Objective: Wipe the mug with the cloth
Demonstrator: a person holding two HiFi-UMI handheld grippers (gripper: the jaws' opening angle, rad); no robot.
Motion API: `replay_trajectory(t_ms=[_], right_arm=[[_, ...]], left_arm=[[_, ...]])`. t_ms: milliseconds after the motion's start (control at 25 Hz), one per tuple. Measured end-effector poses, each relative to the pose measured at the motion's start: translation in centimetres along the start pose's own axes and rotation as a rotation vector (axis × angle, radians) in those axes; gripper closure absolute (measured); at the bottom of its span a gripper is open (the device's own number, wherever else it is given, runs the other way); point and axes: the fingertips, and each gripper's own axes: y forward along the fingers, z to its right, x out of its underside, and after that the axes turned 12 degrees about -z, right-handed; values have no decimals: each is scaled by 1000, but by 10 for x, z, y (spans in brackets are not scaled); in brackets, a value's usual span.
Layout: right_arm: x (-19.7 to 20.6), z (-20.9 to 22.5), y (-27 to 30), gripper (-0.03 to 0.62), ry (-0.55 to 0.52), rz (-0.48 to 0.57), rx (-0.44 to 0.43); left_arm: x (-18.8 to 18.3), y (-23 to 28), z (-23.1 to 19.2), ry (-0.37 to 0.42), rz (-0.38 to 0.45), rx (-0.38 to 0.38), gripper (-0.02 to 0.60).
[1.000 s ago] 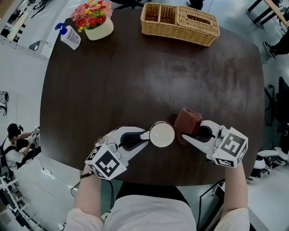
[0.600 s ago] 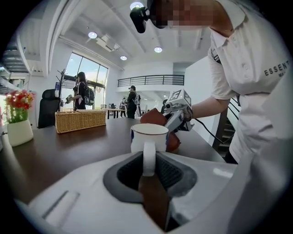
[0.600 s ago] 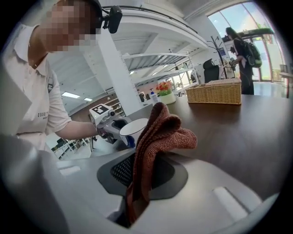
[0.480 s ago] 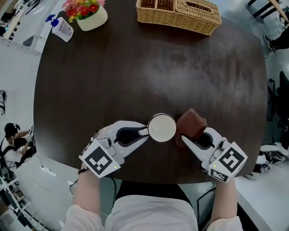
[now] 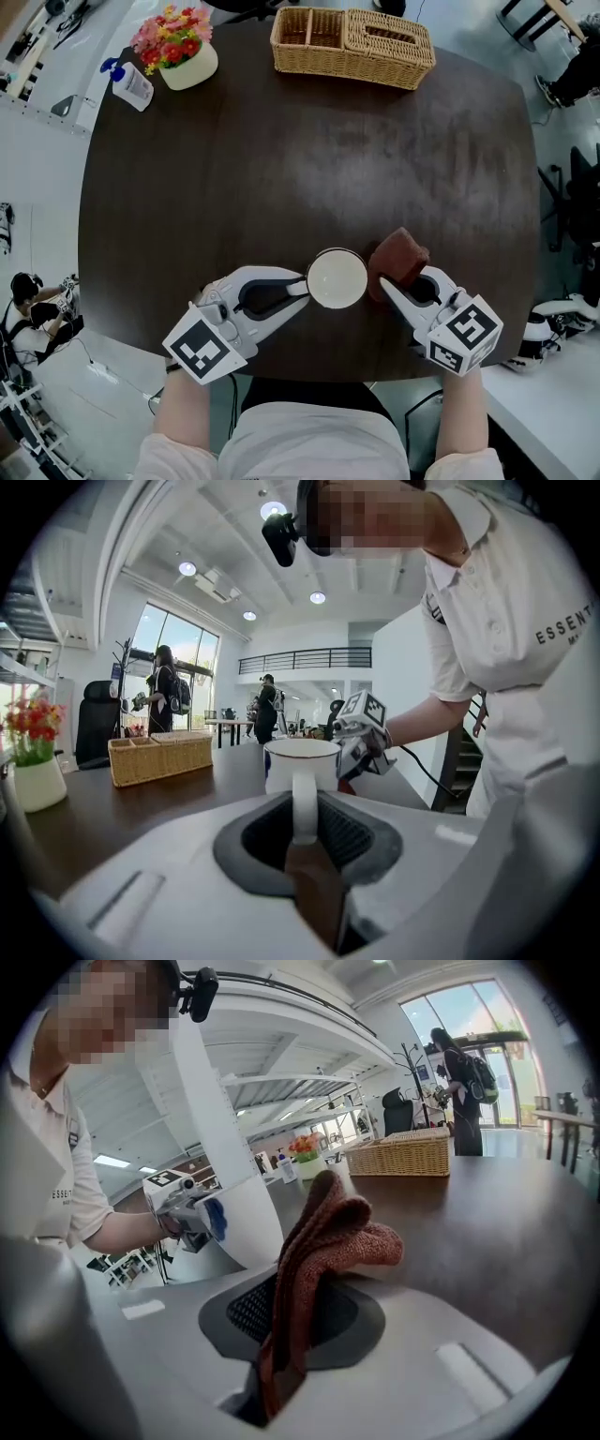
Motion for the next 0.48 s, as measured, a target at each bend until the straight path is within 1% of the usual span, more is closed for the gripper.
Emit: replay_trajectory(t_ms=[160, 240, 360, 480], right_arm=[[-12, 0, -4, 514, 19, 25, 36], [-22, -3, -3, 514, 17, 45, 36], [-41, -18, 0, 514, -46, 78, 8], [-58, -32, -2, 514, -124, 116, 11]], left_arm=[[-45, -13, -6, 40, 26, -4, 512], [-65, -19, -6, 64, 37, 6, 512], [-89, -24, -6, 96, 50, 17, 512], [-105, -24, -6, 100, 59, 18, 512]])
